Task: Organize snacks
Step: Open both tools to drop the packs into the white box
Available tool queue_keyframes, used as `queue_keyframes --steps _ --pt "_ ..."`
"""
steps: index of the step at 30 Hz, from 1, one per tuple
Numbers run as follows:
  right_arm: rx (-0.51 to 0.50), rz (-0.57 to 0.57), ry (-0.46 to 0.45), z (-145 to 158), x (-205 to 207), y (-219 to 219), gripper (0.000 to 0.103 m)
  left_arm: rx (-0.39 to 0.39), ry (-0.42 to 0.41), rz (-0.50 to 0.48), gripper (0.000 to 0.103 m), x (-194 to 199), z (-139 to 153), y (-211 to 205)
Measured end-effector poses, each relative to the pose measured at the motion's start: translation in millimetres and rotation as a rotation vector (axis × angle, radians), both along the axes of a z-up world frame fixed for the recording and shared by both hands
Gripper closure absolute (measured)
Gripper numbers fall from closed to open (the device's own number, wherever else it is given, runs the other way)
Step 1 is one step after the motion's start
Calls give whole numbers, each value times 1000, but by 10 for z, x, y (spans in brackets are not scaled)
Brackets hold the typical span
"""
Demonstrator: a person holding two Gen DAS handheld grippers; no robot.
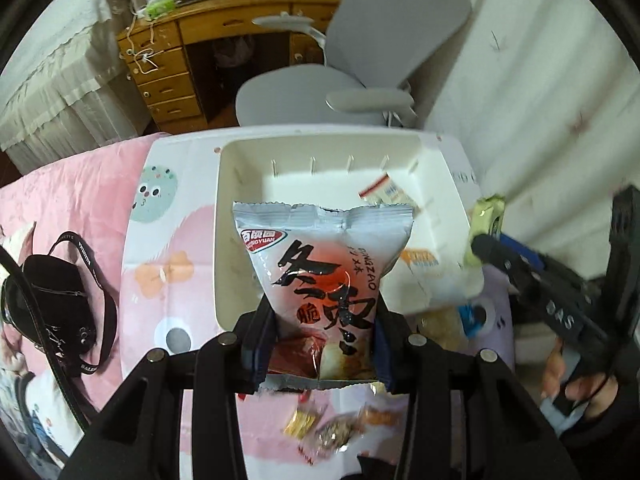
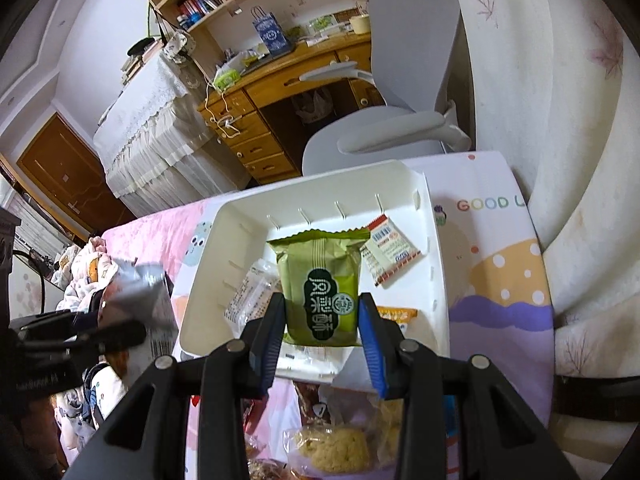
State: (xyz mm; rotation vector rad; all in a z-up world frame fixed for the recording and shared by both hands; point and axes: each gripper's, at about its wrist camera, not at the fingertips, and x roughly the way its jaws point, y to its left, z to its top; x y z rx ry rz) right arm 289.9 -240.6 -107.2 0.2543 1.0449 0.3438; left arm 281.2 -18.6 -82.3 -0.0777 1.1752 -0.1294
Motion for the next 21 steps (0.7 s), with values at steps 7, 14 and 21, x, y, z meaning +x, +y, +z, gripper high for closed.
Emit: queue_keyframes --steps 7,14,21 --pt "0 -13 25 13 -43 -41 48 -16 -12 63 32 15 43 82" --pt "4 -26 14 78 -169 -60 48 4 14 61 32 -99 58 67" --pt "-6 -26 -7 154 -381 17 48 -10 65 23 32 -311 41 105"
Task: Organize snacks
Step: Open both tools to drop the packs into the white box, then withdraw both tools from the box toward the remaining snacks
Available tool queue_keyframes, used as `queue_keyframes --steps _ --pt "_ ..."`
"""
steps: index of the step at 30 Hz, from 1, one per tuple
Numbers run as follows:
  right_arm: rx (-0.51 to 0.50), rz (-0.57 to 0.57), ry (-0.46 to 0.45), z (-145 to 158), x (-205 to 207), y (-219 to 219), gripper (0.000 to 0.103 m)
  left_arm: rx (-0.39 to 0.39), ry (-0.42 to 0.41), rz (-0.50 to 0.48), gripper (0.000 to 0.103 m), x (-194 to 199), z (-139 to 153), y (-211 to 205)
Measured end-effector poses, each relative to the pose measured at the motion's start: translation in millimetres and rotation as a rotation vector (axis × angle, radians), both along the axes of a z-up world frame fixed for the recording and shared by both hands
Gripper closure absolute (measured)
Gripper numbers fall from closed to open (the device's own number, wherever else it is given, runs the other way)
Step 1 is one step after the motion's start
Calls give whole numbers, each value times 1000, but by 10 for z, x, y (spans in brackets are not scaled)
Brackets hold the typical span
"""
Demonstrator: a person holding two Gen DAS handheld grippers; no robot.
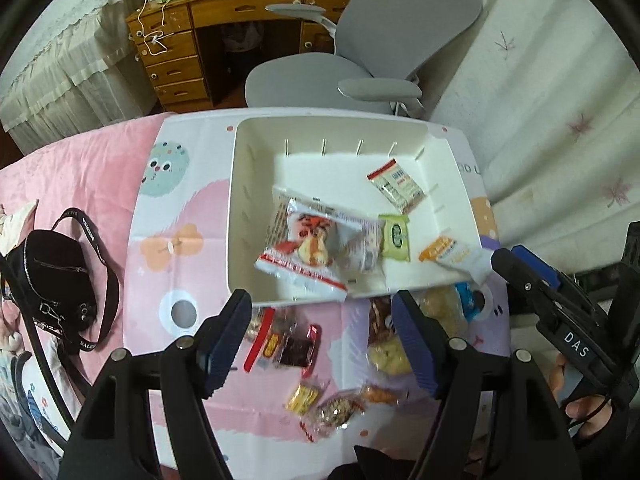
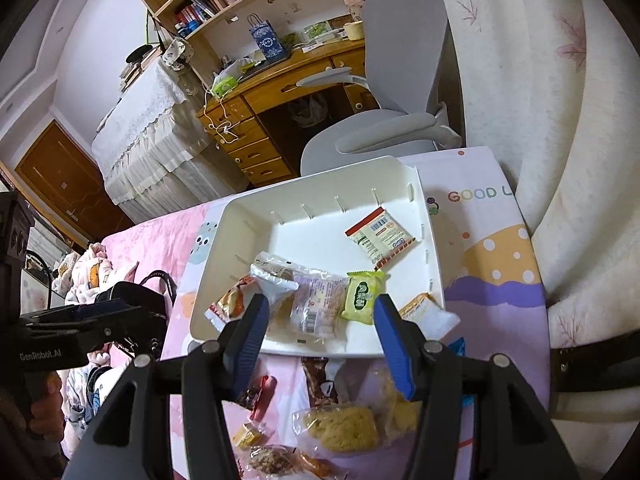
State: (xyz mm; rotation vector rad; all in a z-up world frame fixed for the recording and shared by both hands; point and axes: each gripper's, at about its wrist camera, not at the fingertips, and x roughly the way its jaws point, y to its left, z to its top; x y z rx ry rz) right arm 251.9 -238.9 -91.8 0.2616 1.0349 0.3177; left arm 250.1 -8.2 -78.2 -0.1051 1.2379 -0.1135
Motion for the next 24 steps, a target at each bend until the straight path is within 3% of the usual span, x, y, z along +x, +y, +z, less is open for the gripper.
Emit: queue_keyframes --steps 6,15,24 --pt "-41 0 -3 37 -304 188 48 -11 28 -53 32 -150 5 96" --pt "-136 -60 -13 154 -898 584 47 -15 26 -224 32 -420 100 277" --pt "-142 -164 24 73 -1466 1056 42 -11 5 -386 27 -670 165 499"
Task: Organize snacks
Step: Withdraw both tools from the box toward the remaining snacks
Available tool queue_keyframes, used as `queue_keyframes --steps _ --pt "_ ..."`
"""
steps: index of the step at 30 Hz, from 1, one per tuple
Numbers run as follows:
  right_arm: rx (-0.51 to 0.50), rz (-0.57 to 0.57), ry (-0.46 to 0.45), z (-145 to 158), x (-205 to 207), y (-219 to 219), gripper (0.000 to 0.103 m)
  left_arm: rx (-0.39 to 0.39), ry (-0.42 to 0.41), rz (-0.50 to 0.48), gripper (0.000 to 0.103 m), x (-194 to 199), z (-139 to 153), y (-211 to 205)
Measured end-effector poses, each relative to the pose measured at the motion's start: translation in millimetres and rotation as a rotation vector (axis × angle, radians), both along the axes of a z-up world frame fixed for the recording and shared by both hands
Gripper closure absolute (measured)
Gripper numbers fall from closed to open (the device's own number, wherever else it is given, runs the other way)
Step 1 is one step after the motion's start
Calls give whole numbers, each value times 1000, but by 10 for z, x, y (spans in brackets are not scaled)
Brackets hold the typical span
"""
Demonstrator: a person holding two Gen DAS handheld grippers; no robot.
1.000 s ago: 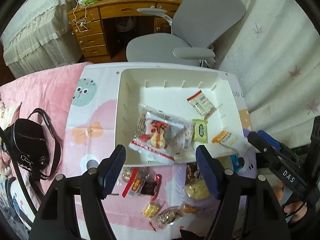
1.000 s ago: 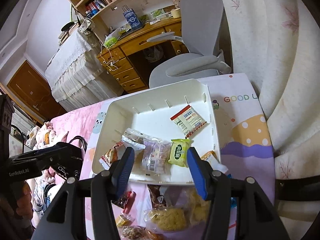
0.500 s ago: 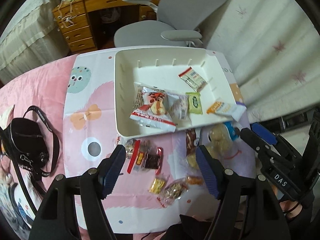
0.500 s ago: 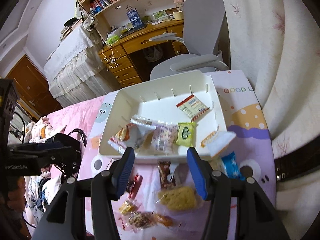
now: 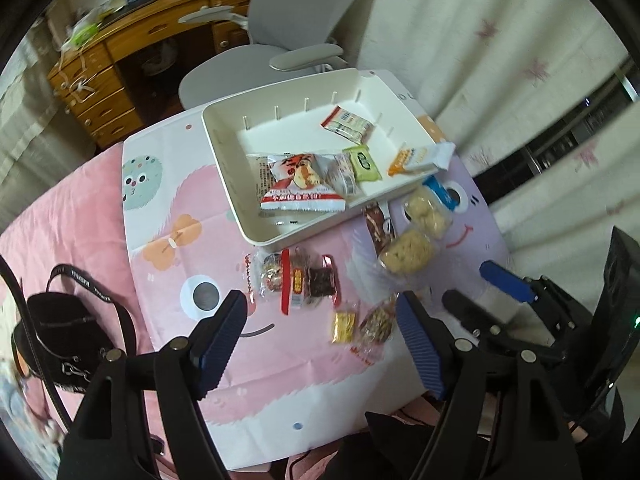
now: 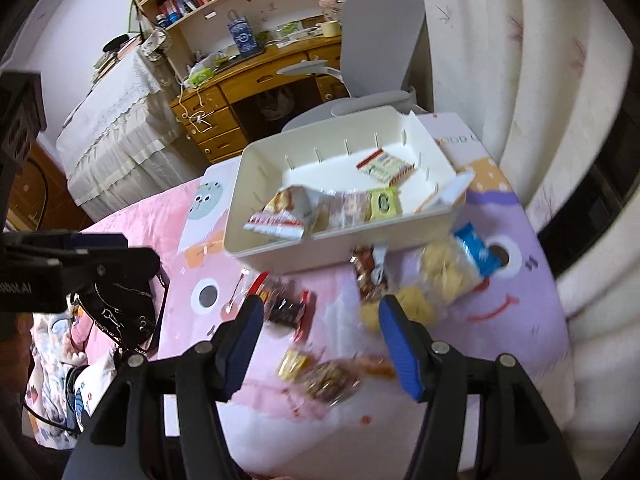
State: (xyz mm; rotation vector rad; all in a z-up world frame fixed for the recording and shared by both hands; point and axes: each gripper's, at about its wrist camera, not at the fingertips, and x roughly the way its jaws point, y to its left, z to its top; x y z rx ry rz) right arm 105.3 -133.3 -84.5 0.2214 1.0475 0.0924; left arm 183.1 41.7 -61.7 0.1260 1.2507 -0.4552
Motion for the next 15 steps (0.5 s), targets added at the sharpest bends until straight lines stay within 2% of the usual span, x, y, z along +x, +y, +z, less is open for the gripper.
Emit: queue_keyframes --steps 6,15 --pt "-21 -45 -32 -114 -324 245 42 25 4 -86 25 -75 -77 85" --pt "-143 -44 -43 -478 -715 501 41 74 72 -145 24 -51 -398 -2"
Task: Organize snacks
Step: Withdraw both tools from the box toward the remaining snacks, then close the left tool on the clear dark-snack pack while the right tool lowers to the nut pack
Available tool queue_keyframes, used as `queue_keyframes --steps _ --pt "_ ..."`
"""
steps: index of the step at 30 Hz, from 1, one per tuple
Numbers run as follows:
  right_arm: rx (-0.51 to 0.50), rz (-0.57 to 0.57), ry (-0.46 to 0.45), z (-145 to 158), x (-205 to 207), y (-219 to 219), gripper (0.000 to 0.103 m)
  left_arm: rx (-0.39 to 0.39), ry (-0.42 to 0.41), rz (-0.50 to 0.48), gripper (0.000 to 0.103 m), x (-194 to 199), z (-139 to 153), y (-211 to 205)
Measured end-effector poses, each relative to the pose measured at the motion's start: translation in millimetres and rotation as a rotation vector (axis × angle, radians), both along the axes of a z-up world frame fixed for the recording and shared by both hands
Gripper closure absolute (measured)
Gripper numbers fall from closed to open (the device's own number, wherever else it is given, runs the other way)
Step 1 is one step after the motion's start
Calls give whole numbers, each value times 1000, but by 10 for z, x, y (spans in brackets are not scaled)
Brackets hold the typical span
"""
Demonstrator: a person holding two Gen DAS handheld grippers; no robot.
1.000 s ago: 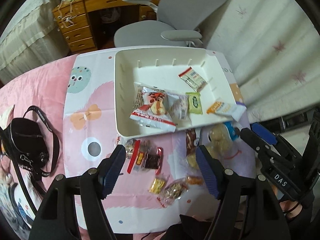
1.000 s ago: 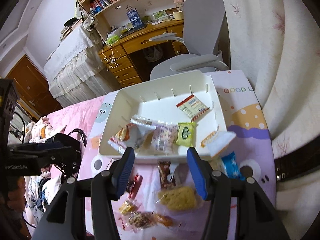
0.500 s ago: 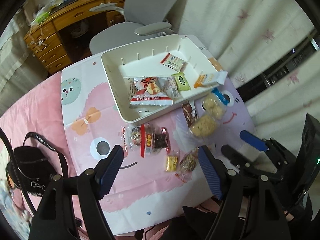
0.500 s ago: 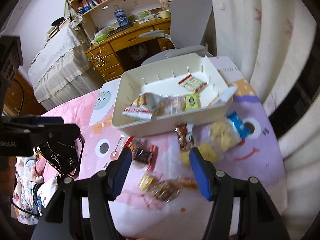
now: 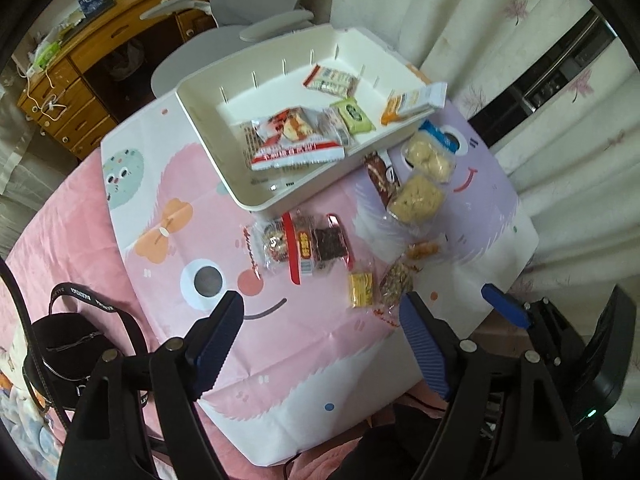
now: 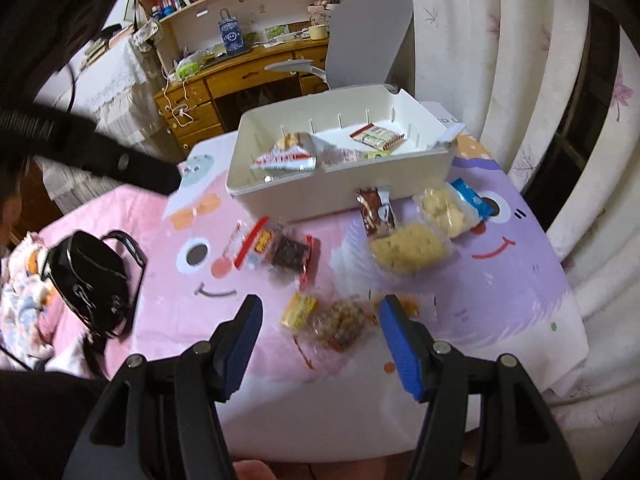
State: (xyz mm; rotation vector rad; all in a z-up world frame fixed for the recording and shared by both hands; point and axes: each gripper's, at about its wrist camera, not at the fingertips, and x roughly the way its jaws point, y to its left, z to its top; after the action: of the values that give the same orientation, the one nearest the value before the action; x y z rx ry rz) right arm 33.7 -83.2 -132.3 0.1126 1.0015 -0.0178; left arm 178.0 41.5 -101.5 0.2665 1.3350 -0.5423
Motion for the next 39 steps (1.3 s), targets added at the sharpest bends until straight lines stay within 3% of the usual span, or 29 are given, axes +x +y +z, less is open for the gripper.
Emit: queue_keyframes --steps 9,14,23,39 --pt "1 11 33 -368 -182 20 41 109 75 -15 20 81 -388 -232" --pt "-3 71 18 -528 -183 31 41 160 98 -18 20 150 -618 -379" --pt "-67 208 -9 -731 -20 -16 38 248 162 4 20 344 -1091 -663" --pt "-68 386 37 -1066 320 -153 35 387 262 95 20 667 -1826 -961"
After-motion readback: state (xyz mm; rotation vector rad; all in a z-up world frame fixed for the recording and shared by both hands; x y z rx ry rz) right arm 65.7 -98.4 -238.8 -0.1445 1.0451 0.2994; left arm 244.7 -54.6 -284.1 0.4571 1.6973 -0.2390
